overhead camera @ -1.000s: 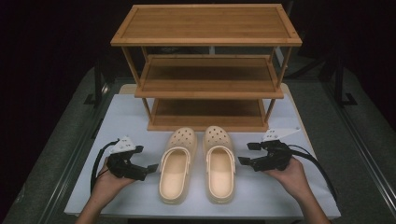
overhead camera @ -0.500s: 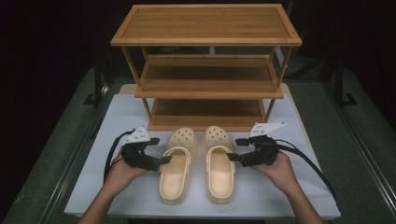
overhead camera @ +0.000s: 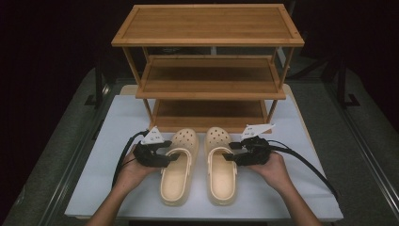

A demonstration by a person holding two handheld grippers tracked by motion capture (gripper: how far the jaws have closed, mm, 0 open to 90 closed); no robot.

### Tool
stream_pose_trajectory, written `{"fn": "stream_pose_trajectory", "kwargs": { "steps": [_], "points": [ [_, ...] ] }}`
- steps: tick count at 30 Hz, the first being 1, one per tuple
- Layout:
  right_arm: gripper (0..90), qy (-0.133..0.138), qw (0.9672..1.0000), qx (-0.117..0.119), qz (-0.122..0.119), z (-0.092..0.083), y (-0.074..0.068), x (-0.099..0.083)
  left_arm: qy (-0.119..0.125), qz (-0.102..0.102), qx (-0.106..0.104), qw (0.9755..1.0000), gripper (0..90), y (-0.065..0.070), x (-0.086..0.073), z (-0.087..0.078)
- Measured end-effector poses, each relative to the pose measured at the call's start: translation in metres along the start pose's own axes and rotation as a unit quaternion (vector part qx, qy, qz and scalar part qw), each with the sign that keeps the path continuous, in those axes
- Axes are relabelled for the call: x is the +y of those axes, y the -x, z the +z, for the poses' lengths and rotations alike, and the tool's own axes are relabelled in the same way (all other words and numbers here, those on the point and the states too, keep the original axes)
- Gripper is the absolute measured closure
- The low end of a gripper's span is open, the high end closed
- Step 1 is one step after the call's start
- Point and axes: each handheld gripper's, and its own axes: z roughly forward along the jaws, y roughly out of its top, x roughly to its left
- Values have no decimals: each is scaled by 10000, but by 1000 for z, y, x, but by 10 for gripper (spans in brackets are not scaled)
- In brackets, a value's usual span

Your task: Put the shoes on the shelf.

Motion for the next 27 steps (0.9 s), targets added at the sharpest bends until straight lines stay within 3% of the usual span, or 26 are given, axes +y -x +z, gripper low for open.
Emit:
{"fn": "stream_pose_trajectory", "kwargs": {
  "steps": [4, 7, 10, 14, 20, 25, 27],
  "points": [
    [544, 0, 10000, -10, -37, 0, -1, 1, -17, 181, 164, 9997, 501, 5, 1, -2],
    [614, 12, 9999, -51, -111, -2, -3, 1, -42, 367, 475, 9982, 632, 8, 2, -6],
    [687, -1, 9996, -202, -203, -4, -5, 2, -9, 320, 590, 9977, 712, 5, 1, -9],
    [741, 10, 9986, -469, -244, -9, -2, 1, -23, 416, 730, 9965, 748, 8, 3, -9],
    [764, 84, 9979, -588, -239, -11, -3, 2, 23, 487, 925, 9945, 765, 10, 4, -10],
    [784, 175, 9967, -773, -170, -19, 1, 3, 203, 315, 836, 9958, 769, 8, 4, -14],
    [785, 188, 9965, -796, -175, -20, 1, 3, 206, 332, 834, 9957, 768, 8, 4, -14]
  ]
}}
